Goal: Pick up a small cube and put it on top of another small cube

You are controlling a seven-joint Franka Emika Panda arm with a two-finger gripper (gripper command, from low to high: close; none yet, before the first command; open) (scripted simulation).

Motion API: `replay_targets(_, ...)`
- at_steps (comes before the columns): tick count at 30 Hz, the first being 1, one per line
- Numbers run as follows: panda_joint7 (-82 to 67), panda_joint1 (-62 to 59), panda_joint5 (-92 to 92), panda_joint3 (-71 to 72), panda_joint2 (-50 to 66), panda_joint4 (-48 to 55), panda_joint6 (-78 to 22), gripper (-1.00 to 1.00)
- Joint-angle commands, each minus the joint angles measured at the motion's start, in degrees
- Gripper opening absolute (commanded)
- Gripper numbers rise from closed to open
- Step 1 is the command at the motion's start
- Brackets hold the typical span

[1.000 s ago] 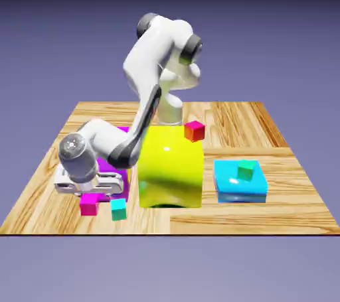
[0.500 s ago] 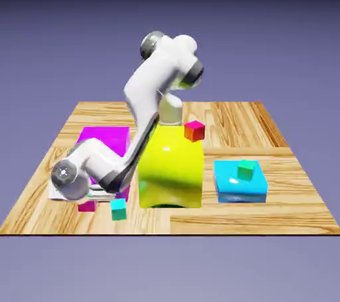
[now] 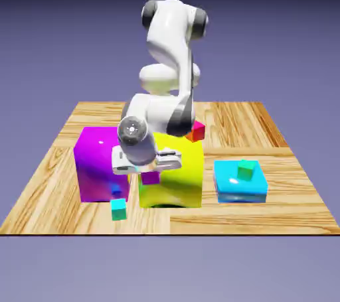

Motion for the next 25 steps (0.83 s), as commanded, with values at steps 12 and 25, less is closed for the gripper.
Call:
replay_targets(12,8.26,-7.52,-5.24,24.40,-24.24,-13.25,-10.86,-1.00)
replay_targets(25,9.94,-8.80,-6.04,29.07,-30.68,-24.85,-5.36,1.00)
